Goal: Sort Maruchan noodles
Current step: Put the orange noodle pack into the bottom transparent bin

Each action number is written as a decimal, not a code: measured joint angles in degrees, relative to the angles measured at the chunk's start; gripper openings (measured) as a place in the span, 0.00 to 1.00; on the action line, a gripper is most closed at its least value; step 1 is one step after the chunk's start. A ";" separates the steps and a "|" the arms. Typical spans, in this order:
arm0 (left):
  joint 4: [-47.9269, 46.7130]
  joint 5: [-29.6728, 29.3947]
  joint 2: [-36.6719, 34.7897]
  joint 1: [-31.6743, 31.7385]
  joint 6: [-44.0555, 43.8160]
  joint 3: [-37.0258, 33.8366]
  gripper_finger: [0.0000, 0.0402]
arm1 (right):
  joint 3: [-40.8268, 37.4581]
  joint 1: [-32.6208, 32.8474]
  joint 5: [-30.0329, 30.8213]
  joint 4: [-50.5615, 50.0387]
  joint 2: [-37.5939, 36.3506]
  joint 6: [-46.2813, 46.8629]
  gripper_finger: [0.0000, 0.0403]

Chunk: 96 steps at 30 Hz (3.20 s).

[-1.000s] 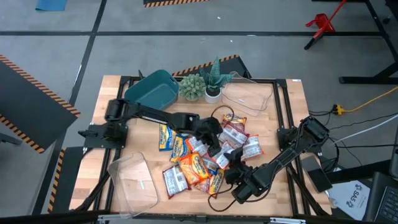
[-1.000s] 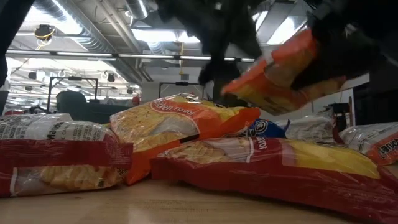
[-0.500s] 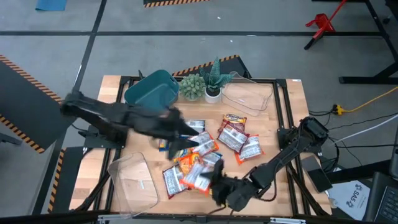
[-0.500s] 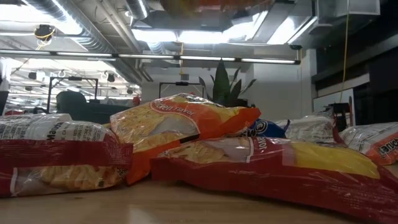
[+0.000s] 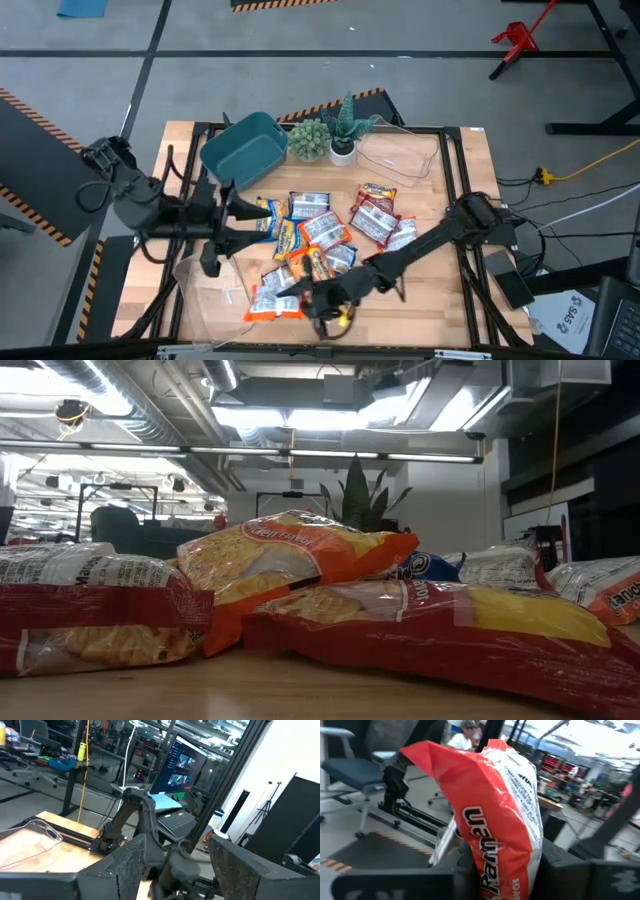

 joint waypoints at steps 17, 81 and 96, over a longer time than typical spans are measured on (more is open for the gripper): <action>-0.28 -2.57 0.42 -1.13 0.04 0.00 0.52 | 37.99 -2.13 -11.49 -14.03 25.68 -3.46 0.23; -37.45 13.43 7.58 -7.86 -68.08 -12.98 0.44 | 43.03 6.29 4.12 -113.38 10.39 16.92 0.60; -33.40 31.91 21.73 -9.73 -79.62 -13.05 0.41 | 42.99 10.70 16.19 -117.80 8.11 24.92 0.60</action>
